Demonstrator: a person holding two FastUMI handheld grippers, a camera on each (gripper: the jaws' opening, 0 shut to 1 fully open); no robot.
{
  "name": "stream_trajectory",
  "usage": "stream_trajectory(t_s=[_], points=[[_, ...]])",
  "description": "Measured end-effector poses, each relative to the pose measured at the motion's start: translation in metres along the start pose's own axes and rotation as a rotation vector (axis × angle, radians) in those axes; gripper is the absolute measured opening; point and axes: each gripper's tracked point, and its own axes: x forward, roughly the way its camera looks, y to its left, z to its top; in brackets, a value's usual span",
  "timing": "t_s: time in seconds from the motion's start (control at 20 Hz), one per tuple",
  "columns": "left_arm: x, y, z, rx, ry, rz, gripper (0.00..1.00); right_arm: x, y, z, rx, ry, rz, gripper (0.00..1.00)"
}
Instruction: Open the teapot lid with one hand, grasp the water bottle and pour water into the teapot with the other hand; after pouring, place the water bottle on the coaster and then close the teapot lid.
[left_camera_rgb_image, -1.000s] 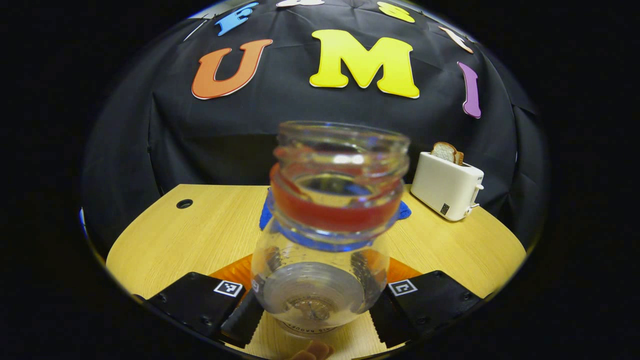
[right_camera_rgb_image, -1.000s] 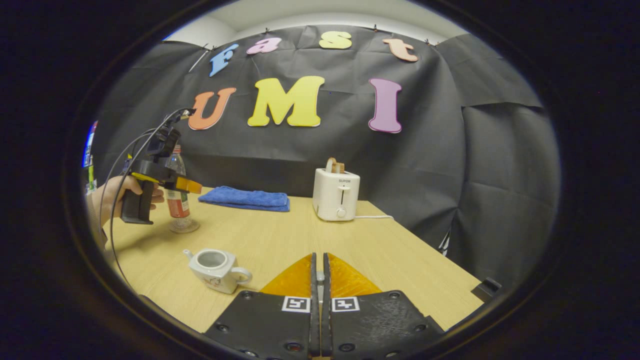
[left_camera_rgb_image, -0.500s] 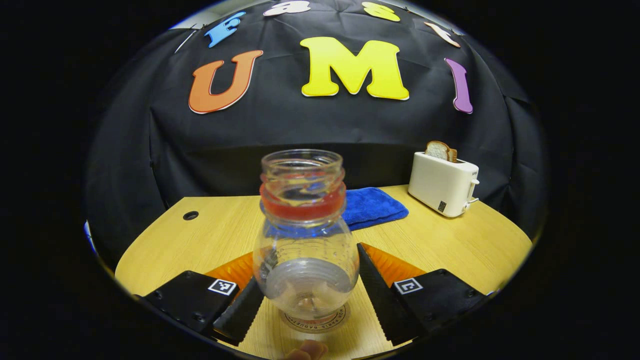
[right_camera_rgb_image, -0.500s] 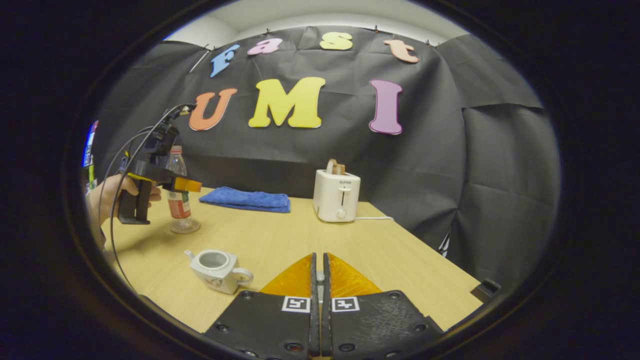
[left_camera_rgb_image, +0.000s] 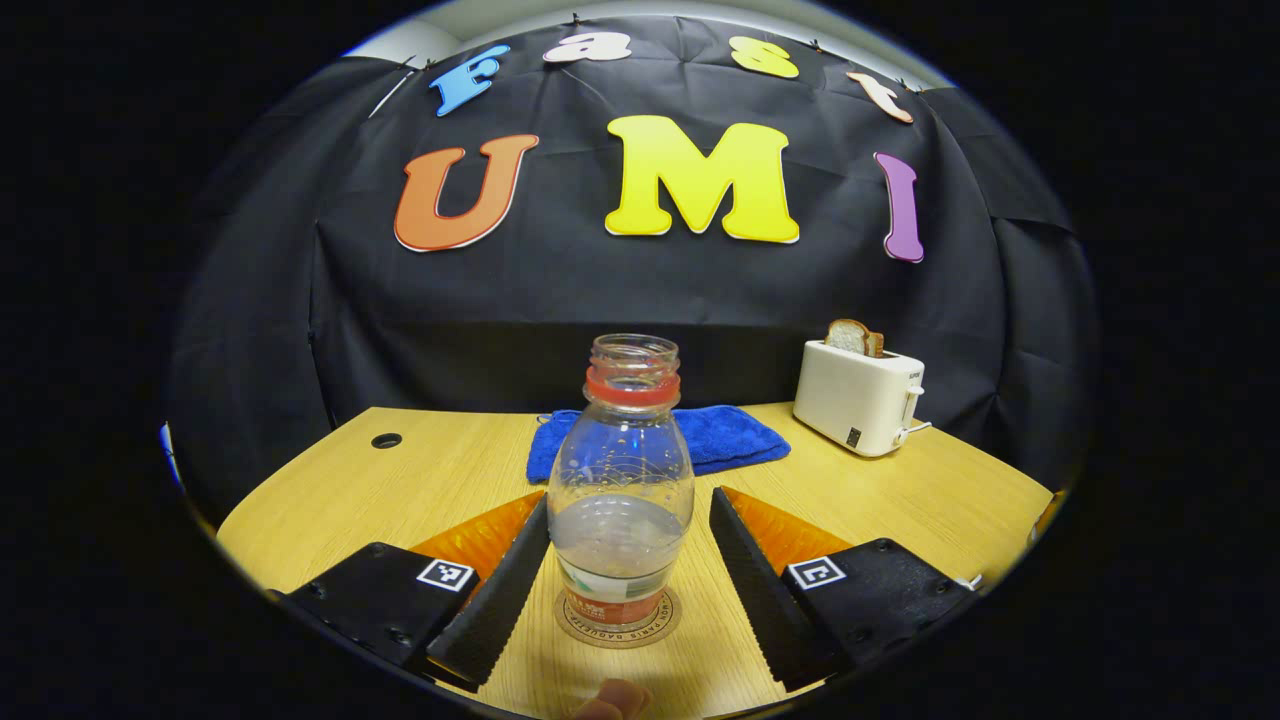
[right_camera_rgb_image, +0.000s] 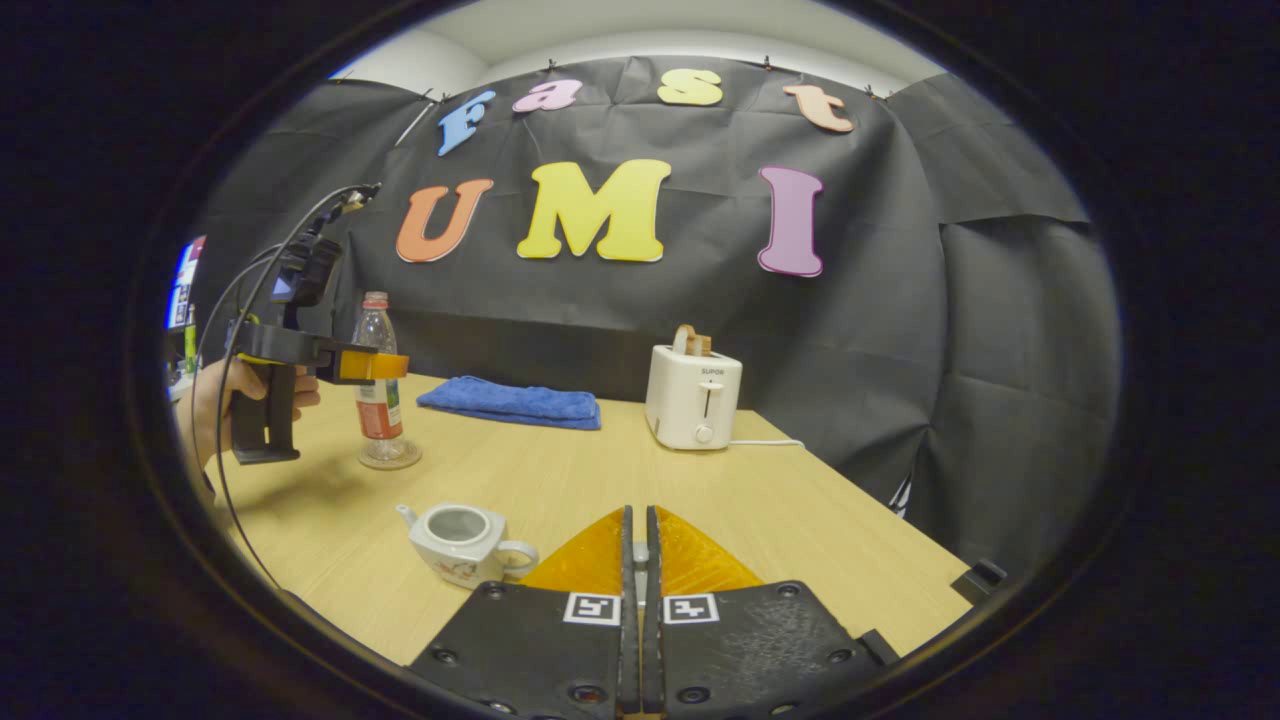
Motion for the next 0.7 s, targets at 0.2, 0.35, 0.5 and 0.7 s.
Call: stream_trajectory(t_s=[0.2, 0.35, 0.5, 0.7], points=[[-0.021, 0.005, 0.003, -0.021, -0.031, -0.001, 0.98, 0.002, 0.018, 0.008, 0.008, -0.006, 0.038, 0.01], [-0.038, 0.008, 0.001, -0.020, -0.046, -0.014, 0.98, 0.003, 0.032, 0.018, -0.010, -0.031, 0.062, 0.01], [-0.067, 0.014, -0.003, -0.015, -0.073, -0.013, 0.98, 0.006, 0.051, 0.027, -0.008, -0.043, 0.103, 0.01], [-0.113, 0.029, -0.024, -0.010, -0.070, 0.029, 0.98, 0.013, 0.075, 0.025, -0.005, -0.025, 0.164, 0.01]])
